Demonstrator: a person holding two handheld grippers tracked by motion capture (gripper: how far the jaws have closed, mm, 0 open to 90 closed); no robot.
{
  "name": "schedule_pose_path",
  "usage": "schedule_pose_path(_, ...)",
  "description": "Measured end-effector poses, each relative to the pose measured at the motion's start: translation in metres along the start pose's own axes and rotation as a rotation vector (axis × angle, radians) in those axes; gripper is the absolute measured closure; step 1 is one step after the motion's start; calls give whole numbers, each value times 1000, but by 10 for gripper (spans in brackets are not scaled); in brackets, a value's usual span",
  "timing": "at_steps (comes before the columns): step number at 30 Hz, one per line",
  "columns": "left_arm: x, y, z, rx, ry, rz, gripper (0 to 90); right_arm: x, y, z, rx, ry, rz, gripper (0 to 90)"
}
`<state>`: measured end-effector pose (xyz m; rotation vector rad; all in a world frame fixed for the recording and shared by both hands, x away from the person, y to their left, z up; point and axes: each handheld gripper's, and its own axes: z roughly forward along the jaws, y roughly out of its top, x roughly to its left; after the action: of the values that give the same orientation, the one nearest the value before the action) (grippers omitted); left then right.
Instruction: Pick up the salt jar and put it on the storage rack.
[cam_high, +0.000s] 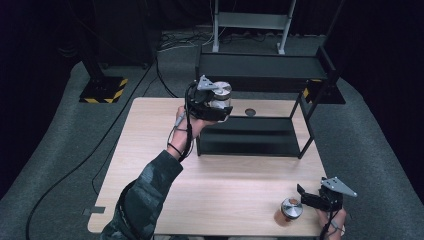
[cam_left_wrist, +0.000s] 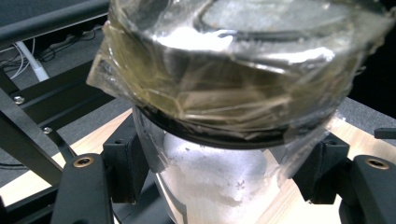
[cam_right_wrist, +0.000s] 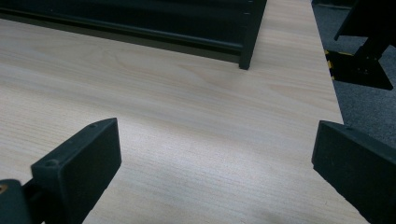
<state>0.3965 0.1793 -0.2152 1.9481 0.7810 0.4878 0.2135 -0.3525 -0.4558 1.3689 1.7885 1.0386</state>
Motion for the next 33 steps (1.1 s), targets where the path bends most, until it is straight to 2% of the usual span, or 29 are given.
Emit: schedule_pose_path(33,6,37,-3,-9,24,10,309,0,0,0,-1,0,4,1)
